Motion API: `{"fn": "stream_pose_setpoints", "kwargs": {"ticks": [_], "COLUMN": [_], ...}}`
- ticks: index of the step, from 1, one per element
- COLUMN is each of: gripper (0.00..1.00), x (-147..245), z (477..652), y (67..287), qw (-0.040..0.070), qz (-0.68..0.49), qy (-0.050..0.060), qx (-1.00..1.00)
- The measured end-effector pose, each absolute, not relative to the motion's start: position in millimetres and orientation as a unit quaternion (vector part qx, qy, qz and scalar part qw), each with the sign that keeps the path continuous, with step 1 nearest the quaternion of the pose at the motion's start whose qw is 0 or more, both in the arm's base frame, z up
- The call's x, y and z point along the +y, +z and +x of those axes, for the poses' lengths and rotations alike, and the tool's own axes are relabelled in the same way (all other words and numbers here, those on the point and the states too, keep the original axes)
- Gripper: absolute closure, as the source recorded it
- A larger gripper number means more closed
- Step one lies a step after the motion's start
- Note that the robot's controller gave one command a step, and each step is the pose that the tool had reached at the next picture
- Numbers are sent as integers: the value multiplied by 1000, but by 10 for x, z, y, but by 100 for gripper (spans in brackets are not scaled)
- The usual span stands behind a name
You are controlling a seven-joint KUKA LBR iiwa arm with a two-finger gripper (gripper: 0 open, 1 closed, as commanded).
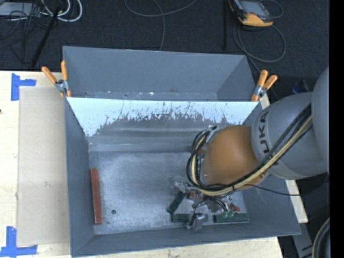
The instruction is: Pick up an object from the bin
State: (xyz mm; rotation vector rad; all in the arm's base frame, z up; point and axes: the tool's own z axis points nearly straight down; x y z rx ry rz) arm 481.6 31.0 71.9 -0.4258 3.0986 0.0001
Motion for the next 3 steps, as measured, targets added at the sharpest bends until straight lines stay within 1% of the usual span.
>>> {"fn": "stream_pose_setpoints", "kwargs": {"ticks": [1, 2, 3], "gripper": [100, 100, 0], "x": [309, 164, 161], "z": [4775, 4817, 4804], "y": [693, 2201, 2157], "qw": [0, 4, 0], "qz": [-136, -148, -146], "qy": [0, -1, 0], "qx": [991, 989, 989]}}
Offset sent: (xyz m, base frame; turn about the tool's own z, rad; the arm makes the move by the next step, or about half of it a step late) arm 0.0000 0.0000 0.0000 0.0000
